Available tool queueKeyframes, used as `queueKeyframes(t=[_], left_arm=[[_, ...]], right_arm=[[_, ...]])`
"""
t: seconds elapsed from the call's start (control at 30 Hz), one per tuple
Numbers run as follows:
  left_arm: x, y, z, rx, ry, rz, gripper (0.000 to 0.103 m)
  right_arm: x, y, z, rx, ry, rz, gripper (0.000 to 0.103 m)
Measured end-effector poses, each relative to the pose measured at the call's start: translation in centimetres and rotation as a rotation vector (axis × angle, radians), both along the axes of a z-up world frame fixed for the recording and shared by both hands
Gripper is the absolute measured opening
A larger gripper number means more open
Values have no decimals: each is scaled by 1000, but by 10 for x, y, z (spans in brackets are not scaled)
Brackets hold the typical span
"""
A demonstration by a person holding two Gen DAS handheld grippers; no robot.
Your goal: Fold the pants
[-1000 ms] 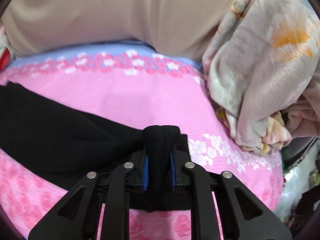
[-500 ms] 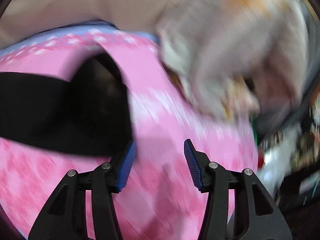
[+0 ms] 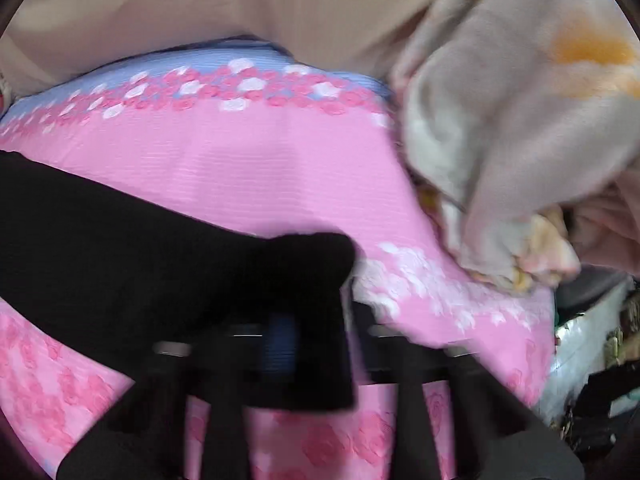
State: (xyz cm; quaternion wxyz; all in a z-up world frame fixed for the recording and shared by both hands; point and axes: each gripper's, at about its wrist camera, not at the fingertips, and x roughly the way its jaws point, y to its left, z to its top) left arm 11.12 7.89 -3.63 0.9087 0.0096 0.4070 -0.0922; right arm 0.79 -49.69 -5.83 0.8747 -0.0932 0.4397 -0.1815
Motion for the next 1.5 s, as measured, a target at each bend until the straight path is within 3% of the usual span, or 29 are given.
queueKeyframes(t=[0.07, 0.13, 0.17, 0.23, 0.27, 0.3, 0.4, 0.47, 0.5, 0.53, 0.57, 0.63, 0.7, 0.8, 0.9, 0.97, 1.0, 1.03, 1.1, 1.2, 1.27, 1.3, 1.33, 1.4, 1.5], left_arm=[[3, 0, -17, 6, 43, 17, 63], [3, 5, -31, 15, 76, 35, 63], [2, 5, -37, 24, 87, 41, 63], [0, 8, -49, 49, 106, 55, 63], [-2, 10, -53, 52, 100, 49, 63], [-6, 11, -53, 52, 86, 45, 63], [-6, 8, -52, 63, 88, 34, 65], [-3, 7, -53, 59, 92, 32, 69], [-1, 6, -53, 59, 91, 34, 69], [-1, 6, -53, 60, 91, 37, 70], [0, 5, -53, 57, 89, 42, 70], [-1, 7, -52, 40, 87, 52, 70], [-5, 13, -50, 22, 81, 62, 70], [-11, 28, -48, 32, 74, 93, 70], [-15, 54, -47, 57, 69, 144, 70], [-16, 73, -47, 45, 67, 166, 70], [-15, 78, -47, 36, 66, 169, 70], [-14, 87, -46, 31, 61, 178, 70], [-12, 96, -43, 48, 49, 198, 70], [-16, 122, -36, 20, 34, 231, 70], [-25, 144, -32, -8, 22, 275, 70], [-30, 153, -30, -8, 16, 301, 70], [-37, 163, -28, -20, 7, 319, 70], [-57, 184, -25, -97, -11, 337, 71], [-76, 204, -28, -145, -11, 365, 73]], right_arm=[[-17, 22, 38, -129, -152, 95, 6], [-37, 19, 42, -271, -194, 90, 11], [-40, 7, 27, -300, -141, 62, 18], [-49, -36, -28, -311, 95, -75, 23], [-62, -53, -48, -295, 163, -137, 23], [-77, -61, -56, -267, 167, -191, 23], [-109, -59, -40, -107, 29, -258, 25], [-109, -55, -25, 10, -53, -265, 45], [-104, -53, -22, 56, -80, -262, 66], [-95, -48, -16, 122, -112, -237, 79], [-83, -42, -15, 154, -124, -221, 82], [-58, -39, -21, 211, -106, -221, 83], [-48, -43, -31, 207, -74, -264, 82], [-35, -35, -42, 282, -25, -280, 22], [-49, -11, -24, 134, -50, -265, 19], [-57, -24, -32, 129, -17, -313, 21], [-61, -31, -35, 116, 2, -361, 29], [-69, -34, -32, 105, -19, -427, 46], [-77, -19, -12, 36, -80, -484, 45], [-56, 47, 32, 22, -192, -323, 45], [-16, 114, 53, 19, -216, -124, 46], [10, 155, 59, 6, -210, -8, 53], [29, 184, 61, 11, -201, 75, 61], [68, 242, 58, 58, -172, 242, 62], [142, 337, 40, 225, -91, 504, 62]])
